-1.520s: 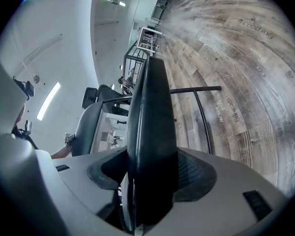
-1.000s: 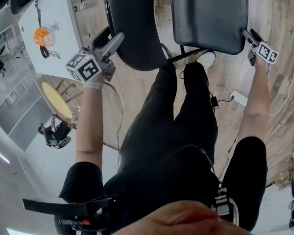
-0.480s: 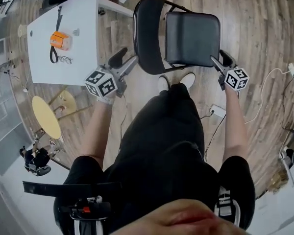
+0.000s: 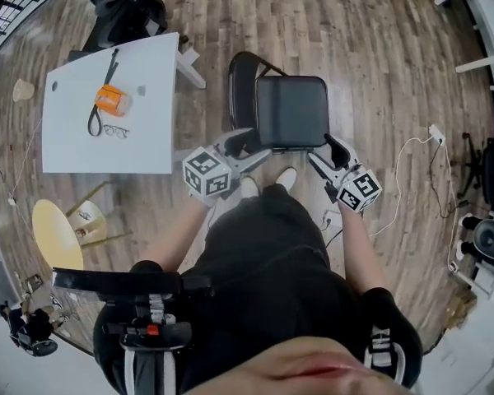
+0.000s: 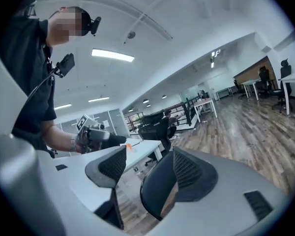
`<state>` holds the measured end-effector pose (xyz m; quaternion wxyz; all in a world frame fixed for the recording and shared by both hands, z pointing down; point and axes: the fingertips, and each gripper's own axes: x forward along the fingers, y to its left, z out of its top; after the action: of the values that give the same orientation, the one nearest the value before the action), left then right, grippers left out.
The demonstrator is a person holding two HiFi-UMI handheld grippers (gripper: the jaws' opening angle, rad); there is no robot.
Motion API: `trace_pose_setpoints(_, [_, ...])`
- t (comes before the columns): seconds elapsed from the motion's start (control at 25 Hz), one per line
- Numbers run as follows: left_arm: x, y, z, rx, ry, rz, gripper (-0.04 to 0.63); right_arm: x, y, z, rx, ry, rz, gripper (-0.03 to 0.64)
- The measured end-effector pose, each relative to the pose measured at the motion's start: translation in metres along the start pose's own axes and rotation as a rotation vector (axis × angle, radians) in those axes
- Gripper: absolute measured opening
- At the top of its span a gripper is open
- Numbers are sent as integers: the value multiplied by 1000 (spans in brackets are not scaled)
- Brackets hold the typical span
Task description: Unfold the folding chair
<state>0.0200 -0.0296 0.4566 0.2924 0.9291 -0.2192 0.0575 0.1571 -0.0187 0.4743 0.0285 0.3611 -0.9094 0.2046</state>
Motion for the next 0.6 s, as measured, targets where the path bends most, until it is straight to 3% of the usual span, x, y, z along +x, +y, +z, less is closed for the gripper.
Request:
trace_pose_setpoints(0.12, [2, -33, 14, 57, -23, -58, 259, -11, 38, 38, -47, -61, 2, 280])
trace_pose_setpoints(0.28, [-5, -65, 39, 167, -79, -65, 256, -20, 74, 72, -96, -124, 18, 193])
trace_pose_setpoints(0.32, [-7, -74, 44, 205, -92, -61, 219, -25, 81, 79, -113, -134, 27, 163])
trace_pose_setpoints(0.44, [-12, -98, 59, 317, -140, -37, 22, -38, 97, 97, -185, -157, 42, 30])
trace_pose_setpoints(0.6, [-13, -114, 75, 388, -186, -1, 5, -44, 105, 118, -243, -177, 57, 8])
